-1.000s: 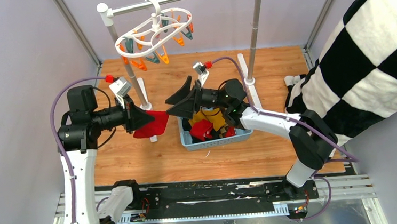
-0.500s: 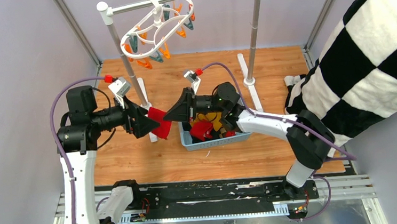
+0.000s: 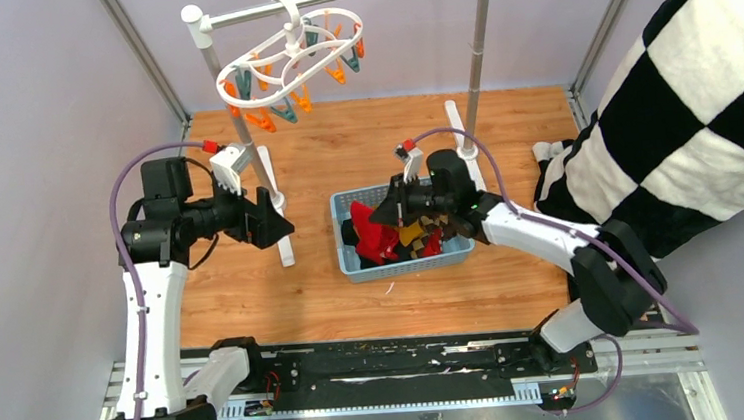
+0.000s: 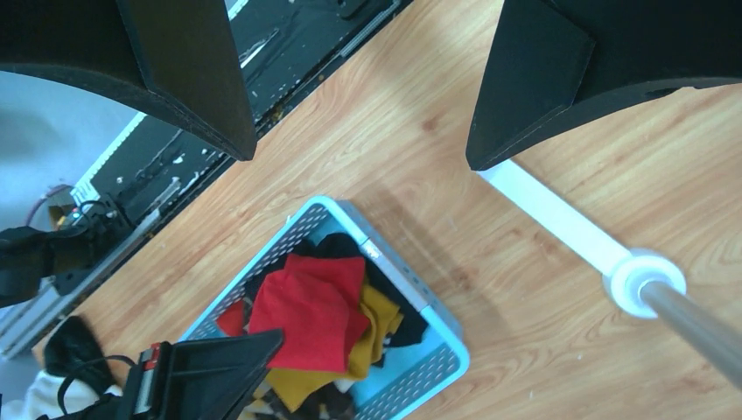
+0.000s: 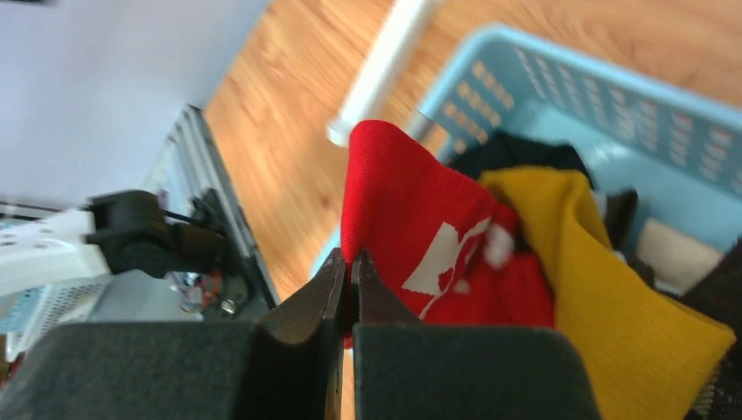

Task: Remove the socks clipped to the hanger
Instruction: Remove the sock from the hanger, then place the sock in the bin.

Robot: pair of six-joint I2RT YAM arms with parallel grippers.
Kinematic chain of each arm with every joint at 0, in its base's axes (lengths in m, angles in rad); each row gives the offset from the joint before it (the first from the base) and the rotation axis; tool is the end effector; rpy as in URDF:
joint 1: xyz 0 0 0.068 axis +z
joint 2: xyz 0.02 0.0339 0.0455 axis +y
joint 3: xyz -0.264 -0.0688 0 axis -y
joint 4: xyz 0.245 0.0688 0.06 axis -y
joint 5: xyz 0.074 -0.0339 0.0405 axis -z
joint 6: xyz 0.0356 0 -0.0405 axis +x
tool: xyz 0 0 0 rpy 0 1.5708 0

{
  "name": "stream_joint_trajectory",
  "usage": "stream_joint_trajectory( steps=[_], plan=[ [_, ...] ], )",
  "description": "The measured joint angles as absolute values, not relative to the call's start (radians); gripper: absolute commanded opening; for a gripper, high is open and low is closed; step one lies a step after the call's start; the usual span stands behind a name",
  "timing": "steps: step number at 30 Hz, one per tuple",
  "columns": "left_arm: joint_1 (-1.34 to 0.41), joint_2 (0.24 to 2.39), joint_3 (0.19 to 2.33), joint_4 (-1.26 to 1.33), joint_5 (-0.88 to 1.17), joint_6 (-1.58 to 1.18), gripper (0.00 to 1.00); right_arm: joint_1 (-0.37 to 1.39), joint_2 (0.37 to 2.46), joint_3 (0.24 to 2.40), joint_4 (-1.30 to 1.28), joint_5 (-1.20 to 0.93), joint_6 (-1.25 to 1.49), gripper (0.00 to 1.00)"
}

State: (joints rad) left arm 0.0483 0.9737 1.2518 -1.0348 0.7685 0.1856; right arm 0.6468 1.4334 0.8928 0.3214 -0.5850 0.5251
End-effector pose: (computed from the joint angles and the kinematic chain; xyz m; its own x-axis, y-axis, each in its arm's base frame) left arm 0.1641 -0.0168 0.3884 -0.5872 0.1044 -0.8027 0.5885 0.7359 -0.3348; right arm 0.2483 0.2121 0.2778 -0.6176 0.0573 -0.7844 -0.7199 0.3603 0.5932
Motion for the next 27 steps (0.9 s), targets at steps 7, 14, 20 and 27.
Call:
stream_joint_trajectory(
  steps=[7, 14, 20, 27],
  plan=[
    [0.068, 0.973, 1.211, -1.036, 0.704, 0.196, 1.0, 0.647, 1.661, 0.943, 0.171, -0.492, 0.451, 0.0],
    [0.138, 0.987, 1.15, -1.035, 0.692, 0.231, 1.0, 0.695, 1.692, 0.975, 0.118, -0.249, 0.358, 0.47],
    [0.163, 1.023, 1.114, -1.036, 0.674, 0.258, 1.0, 0.743, 1.557, 0.977, 0.073, -0.113, 0.281, 0.51],
    [0.169, 1.041, 1.114, -1.035, 0.664, 0.274, 1.0, 0.741, 1.485, 1.0, 0.096, -0.222, 0.286, 0.33]
  ],
)
